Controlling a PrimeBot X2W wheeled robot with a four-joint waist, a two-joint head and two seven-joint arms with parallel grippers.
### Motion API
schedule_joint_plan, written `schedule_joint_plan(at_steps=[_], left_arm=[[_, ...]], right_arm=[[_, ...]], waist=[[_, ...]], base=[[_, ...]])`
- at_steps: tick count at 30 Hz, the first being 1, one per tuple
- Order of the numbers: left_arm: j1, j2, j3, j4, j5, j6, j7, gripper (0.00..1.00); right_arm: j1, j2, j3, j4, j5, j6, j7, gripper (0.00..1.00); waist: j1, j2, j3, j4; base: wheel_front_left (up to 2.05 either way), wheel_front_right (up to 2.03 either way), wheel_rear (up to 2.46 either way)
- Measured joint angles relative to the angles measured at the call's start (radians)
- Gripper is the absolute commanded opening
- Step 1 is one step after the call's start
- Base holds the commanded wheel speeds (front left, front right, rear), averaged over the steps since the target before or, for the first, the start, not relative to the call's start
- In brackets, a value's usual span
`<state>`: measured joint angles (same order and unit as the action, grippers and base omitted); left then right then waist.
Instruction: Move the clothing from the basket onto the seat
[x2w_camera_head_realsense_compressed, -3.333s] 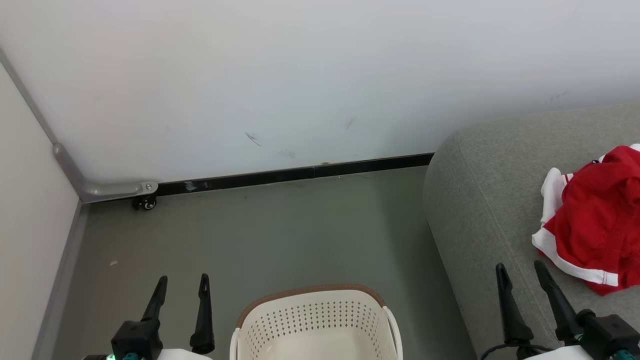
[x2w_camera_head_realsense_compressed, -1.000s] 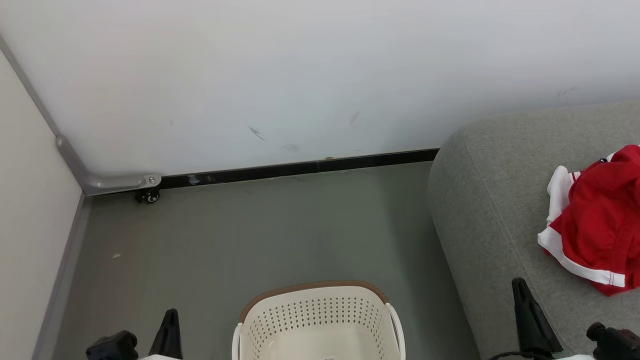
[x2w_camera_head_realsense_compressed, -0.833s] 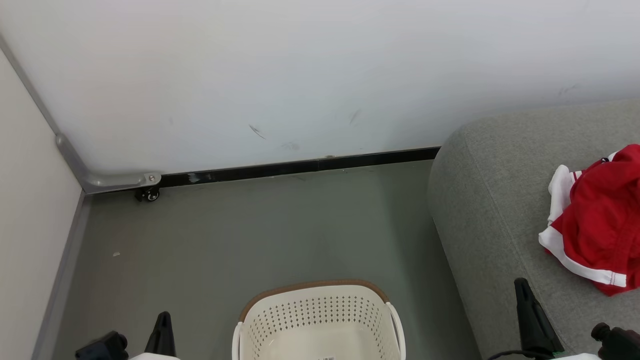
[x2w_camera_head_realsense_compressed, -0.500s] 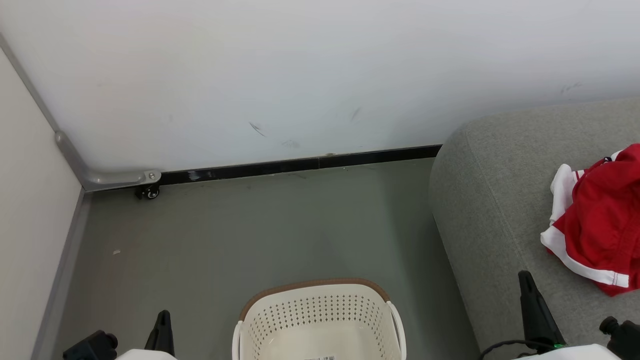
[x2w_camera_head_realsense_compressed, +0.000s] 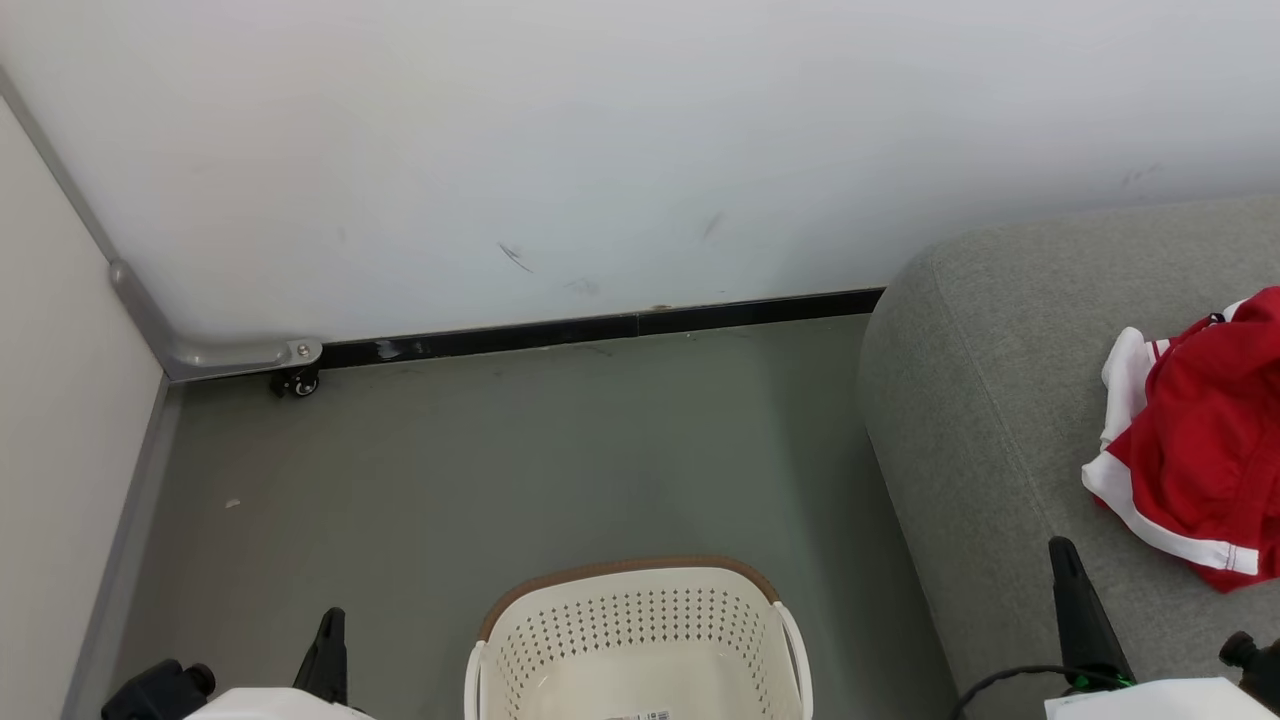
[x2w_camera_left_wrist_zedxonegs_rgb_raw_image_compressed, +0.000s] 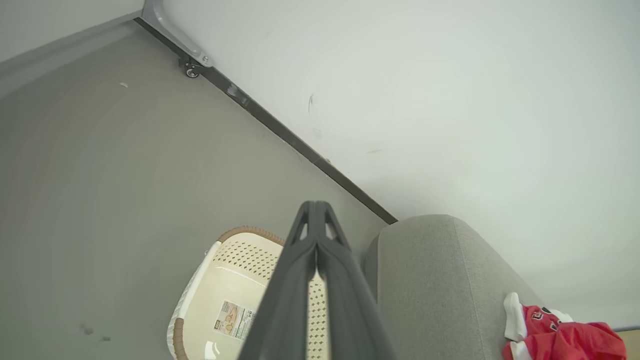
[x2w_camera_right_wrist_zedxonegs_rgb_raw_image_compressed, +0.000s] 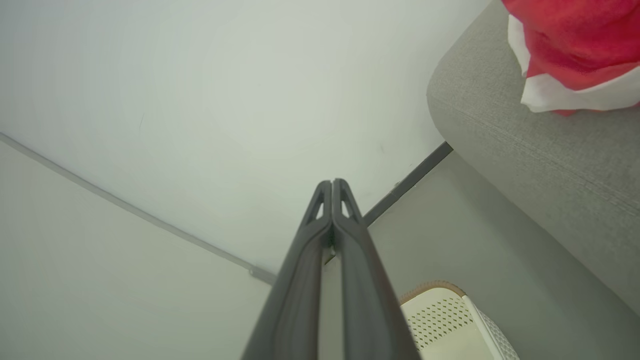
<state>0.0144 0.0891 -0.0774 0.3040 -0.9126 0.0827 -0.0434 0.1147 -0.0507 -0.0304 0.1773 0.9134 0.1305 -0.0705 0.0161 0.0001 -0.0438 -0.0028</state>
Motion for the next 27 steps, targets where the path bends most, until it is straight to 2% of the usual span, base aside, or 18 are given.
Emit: schedule_joint_plan(at_steps=[15,27], left_arm=[[-0.023,-0.010,0.049,-0.005,-0.201,-0.058,0.044,0.00],[-0.044,-0.027,0.085,-0.009,-0.347,-0.105,0.079,0.00]], right_arm=[[-0.052,-0.014,-0.005,0.030,0.223,0.000,0.034,0.00],[-0.080,-0.019,-0.017,0.050,0.384,0.000,0.058,0.00]], waist=[[-0.0123,0.0000,0.018,0.001],[-0.0147,0.0000,0.031,0.002]], base=[[0.00,0.00,0.00],[0.00,0.00,0.00]])
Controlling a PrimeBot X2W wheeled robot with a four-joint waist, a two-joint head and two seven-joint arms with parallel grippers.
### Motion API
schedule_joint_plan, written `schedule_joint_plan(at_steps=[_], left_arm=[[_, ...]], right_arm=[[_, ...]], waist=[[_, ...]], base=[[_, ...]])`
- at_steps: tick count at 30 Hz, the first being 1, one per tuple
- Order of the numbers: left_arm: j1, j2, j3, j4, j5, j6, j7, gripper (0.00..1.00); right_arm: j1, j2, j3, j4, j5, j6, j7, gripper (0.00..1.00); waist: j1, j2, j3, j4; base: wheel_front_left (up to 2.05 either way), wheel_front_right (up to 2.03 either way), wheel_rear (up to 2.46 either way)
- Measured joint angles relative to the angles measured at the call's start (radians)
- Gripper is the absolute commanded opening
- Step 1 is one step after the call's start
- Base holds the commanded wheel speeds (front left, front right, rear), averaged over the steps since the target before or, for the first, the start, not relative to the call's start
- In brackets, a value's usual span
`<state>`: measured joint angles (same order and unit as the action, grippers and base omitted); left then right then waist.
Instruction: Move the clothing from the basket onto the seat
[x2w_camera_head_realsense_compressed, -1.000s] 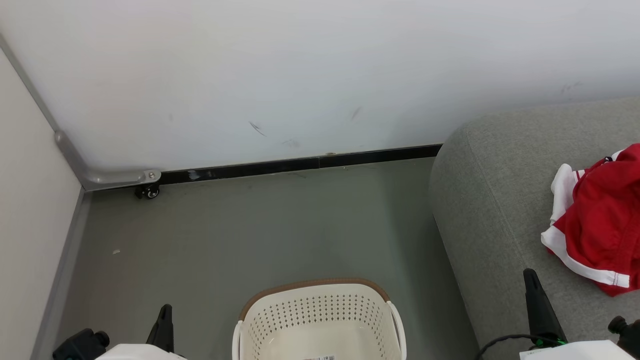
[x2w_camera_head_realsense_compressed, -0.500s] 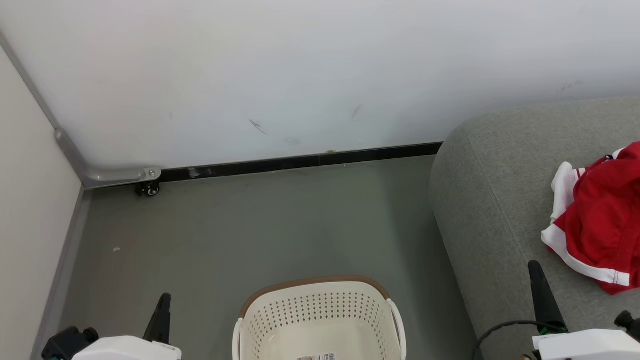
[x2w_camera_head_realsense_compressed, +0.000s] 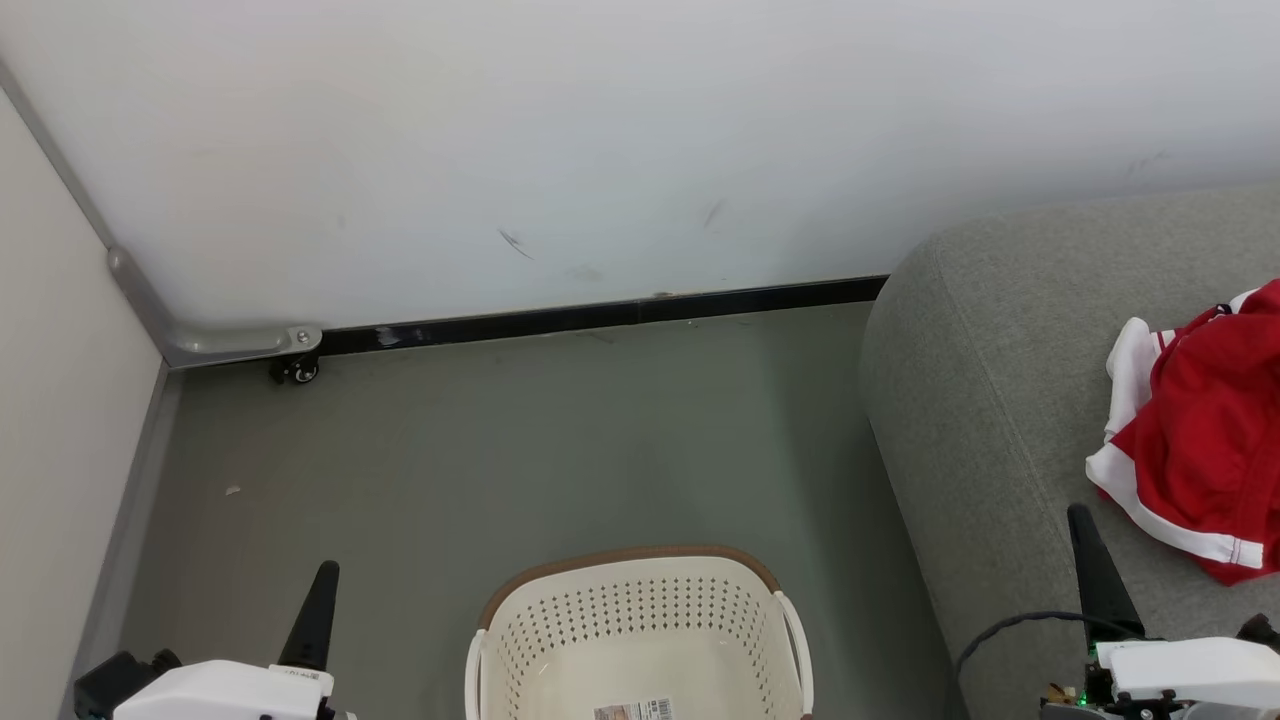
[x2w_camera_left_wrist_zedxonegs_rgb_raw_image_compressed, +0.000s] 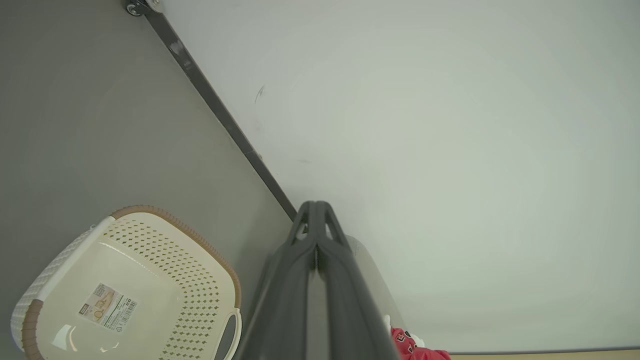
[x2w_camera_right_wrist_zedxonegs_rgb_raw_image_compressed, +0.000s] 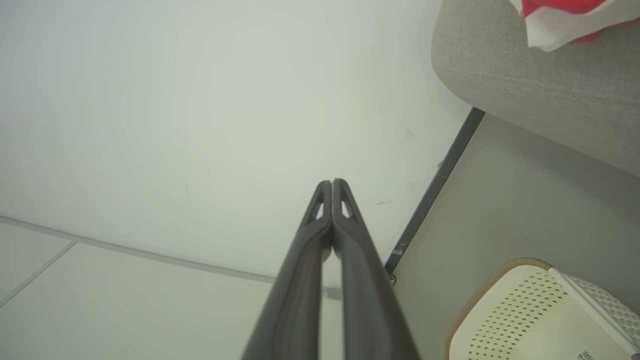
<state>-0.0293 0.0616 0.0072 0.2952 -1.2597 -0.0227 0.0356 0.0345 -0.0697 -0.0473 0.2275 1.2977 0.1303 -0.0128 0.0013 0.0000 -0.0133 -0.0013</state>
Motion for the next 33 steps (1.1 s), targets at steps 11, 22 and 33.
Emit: schedule_joint_plan(at_steps=[11,22,33], left_arm=[[-0.005,-0.006,0.036,-0.003,-0.146,-0.041,0.036,0.00],[-0.023,-0.014,0.072,-0.006,-0.297,-0.086,0.071,0.00],[-0.039,-0.028,0.082,-0.007,-0.340,-0.098,0.079,0.00]], right_arm=[[-0.040,-0.006,-0.005,0.009,0.161,0.000,0.022,0.00],[-0.081,-0.021,-0.008,0.029,0.321,0.000,0.049,0.00],[-0.081,-0.022,-0.009,0.034,0.367,0.000,0.053,0.00]], waist=[[-0.0004,0.0000,0.008,0.001],[-0.0006,0.0000,0.014,0.001],[-0.0007,0.0000,0.016,0.001]], base=[[0.00,0.00,0.00],[0.00,0.00,0.00],[0.00,0.00,0.00]])
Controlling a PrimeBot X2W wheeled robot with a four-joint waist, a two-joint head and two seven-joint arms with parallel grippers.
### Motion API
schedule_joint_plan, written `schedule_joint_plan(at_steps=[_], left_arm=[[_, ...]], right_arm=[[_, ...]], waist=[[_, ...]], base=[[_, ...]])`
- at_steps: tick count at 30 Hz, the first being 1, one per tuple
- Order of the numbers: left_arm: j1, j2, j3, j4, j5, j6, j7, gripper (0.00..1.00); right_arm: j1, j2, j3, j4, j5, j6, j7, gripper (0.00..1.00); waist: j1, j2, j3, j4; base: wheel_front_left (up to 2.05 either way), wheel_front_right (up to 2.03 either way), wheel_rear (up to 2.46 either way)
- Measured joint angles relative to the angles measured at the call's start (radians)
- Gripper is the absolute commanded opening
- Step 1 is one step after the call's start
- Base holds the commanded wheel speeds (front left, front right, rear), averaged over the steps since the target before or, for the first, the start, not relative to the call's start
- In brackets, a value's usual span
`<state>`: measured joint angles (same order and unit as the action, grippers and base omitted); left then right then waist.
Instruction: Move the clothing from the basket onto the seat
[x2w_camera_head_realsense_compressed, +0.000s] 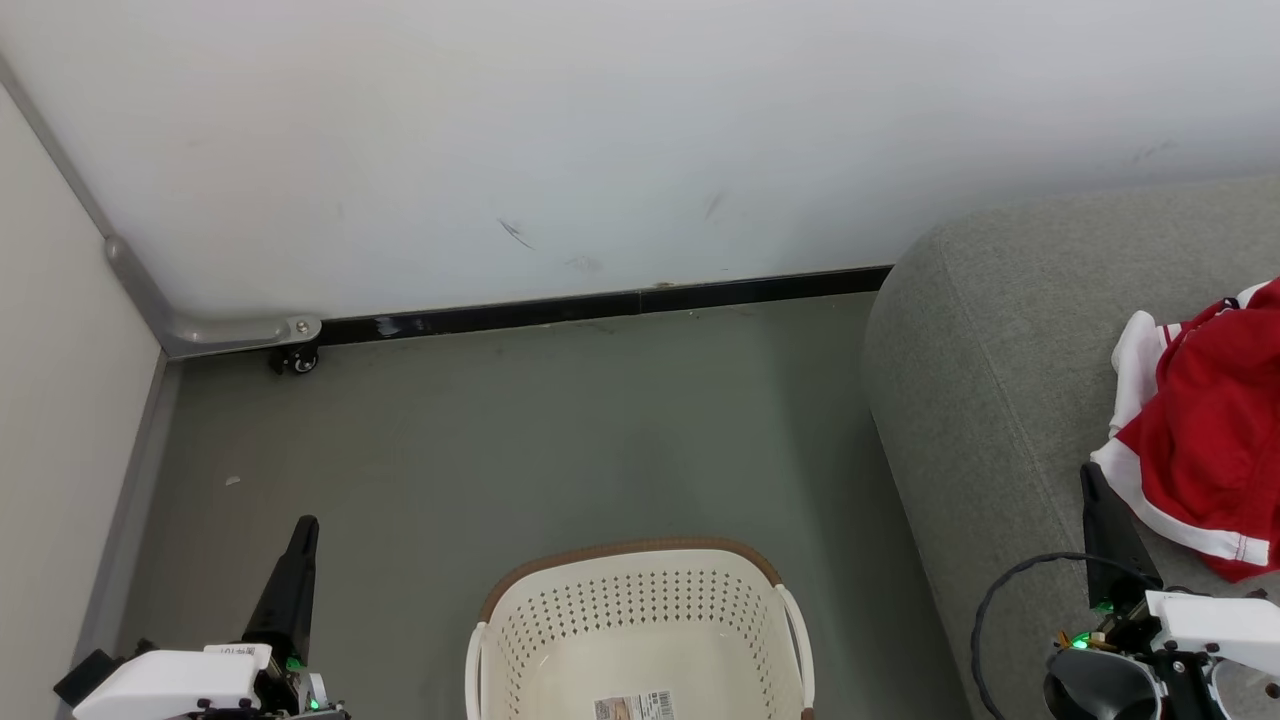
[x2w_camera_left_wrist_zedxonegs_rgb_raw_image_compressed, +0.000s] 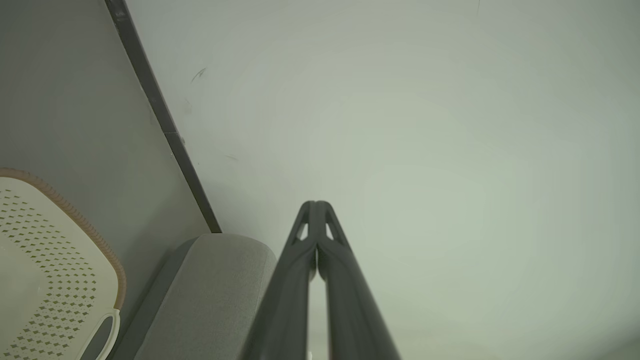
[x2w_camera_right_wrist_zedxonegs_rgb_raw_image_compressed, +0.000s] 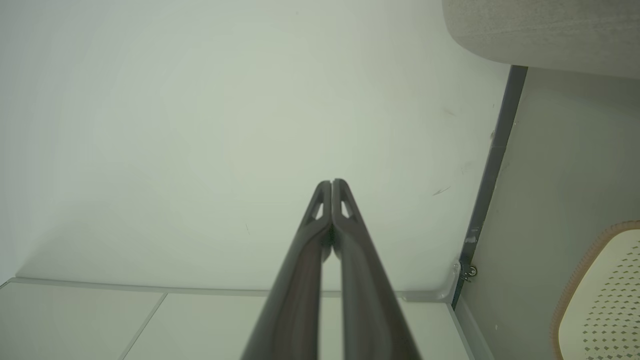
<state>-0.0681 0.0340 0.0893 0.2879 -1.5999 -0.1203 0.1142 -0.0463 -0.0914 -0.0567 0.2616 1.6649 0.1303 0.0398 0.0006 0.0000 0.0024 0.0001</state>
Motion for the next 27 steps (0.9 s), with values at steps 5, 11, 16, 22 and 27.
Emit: schedule_joint_plan(at_steps=[5,11,16,22,27], left_arm=[[0.000,0.000,0.000,0.000,0.000,0.000,0.000,0.00],[0.000,0.000,0.000,0.000,0.000,0.000,0.000,0.00],[0.000,0.000,0.000,0.000,0.000,0.000,0.000,0.00],[0.000,0.000,0.000,0.000,0.000,0.000,0.000,0.00],[0.000,0.000,0.000,0.000,0.000,0.000,0.000,0.00]], right_arm=[[0.000,0.000,0.000,0.001,0.000,0.000,0.000,0.00],[0.000,0.000,-0.001,0.001,0.000,0.000,0.000,0.00],[0.000,0.000,-0.001,0.001,0.000,0.000,0.000,0.00],[0.000,0.000,-0.001,0.001,0.000,0.000,0.000,0.00],[0.000,0.000,-0.002,0.001,0.000,0.000,0.002,0.00]], waist=[[0.0000,0.0000,0.000,0.000],[-0.0001,0.0000,0.000,0.000],[-0.0001,0.0000,0.000,0.000],[-0.0001,0.0000,0.000,0.000],[-0.0002,0.0000,0.000,0.000]], base=[[0.00,0.00,0.00],[0.00,0.00,0.00],[0.00,0.00,0.00],[0.00,0.00,0.00],[0.00,0.00,0.00]])
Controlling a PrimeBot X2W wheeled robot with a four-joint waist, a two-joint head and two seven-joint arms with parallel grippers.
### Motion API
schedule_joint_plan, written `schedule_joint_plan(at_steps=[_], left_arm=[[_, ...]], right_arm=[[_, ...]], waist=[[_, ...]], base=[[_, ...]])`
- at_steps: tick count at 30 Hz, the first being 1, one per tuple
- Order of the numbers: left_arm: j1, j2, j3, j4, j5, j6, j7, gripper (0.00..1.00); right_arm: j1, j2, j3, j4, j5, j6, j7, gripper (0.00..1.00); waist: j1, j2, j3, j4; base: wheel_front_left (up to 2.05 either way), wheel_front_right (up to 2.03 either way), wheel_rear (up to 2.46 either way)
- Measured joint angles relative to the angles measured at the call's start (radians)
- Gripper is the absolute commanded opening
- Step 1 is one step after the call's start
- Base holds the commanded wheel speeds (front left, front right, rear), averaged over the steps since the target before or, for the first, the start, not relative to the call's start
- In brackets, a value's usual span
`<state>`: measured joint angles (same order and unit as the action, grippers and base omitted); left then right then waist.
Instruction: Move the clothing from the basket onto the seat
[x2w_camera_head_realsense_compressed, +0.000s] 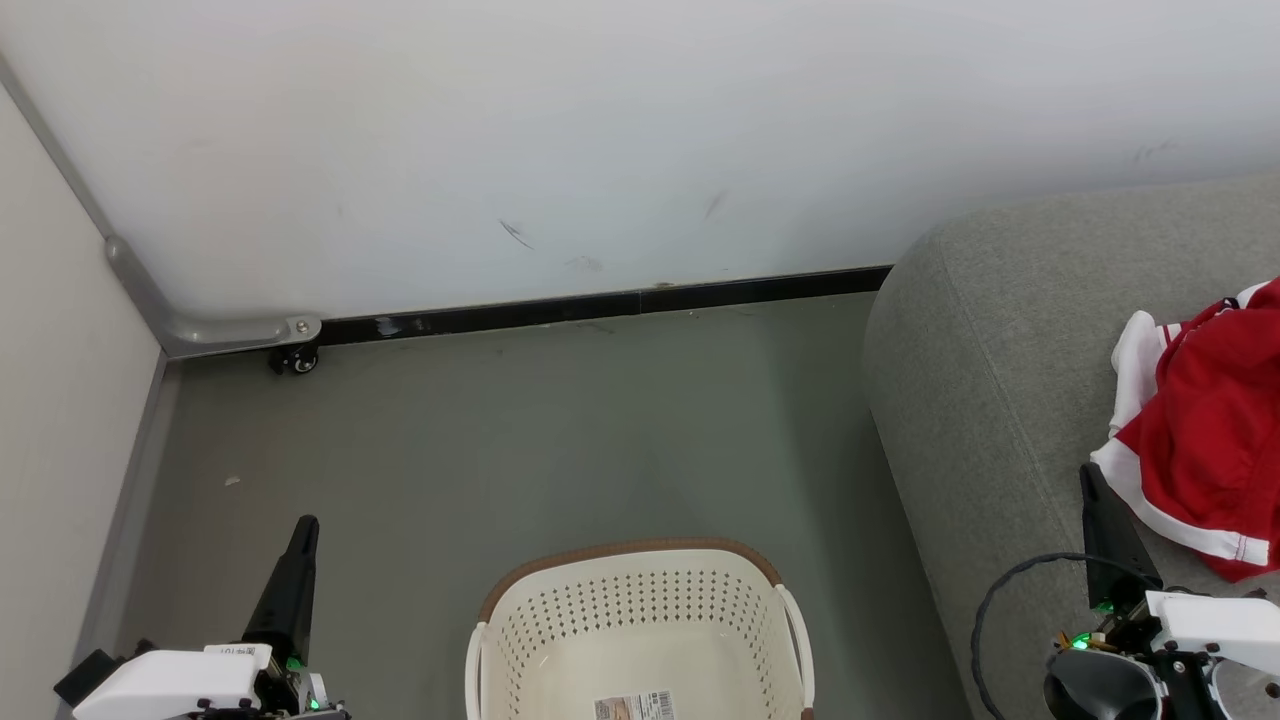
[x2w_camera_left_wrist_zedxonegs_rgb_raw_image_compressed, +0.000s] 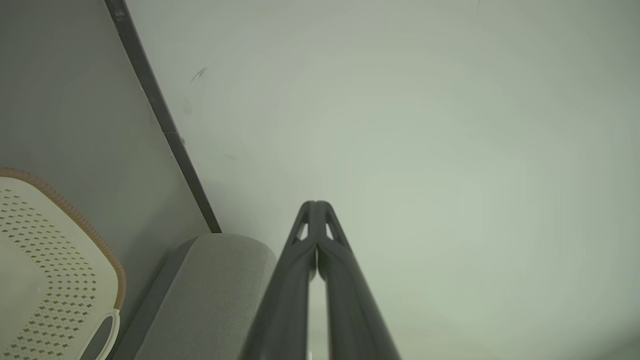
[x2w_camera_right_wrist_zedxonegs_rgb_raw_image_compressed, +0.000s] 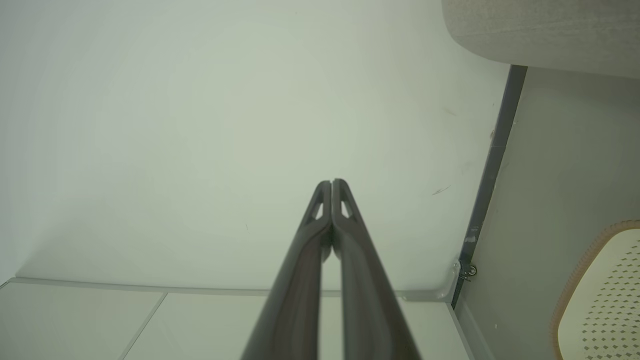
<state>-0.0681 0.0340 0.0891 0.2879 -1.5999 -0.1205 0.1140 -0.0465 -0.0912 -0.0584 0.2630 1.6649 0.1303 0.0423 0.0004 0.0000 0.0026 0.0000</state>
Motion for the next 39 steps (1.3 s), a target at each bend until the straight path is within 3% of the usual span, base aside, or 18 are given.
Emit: schedule_joint_plan(at_steps=[39], left_arm=[[0.000,0.000,-0.001,-0.003,-0.001,0.000,0.000,0.00]], right_arm=[[0.000,0.000,-0.003,0.001,0.000,0.000,0.007,0.00]], waist=[[-0.0001,0.0000,0.000,0.000]], base=[[0.00,0.00,0.00]])
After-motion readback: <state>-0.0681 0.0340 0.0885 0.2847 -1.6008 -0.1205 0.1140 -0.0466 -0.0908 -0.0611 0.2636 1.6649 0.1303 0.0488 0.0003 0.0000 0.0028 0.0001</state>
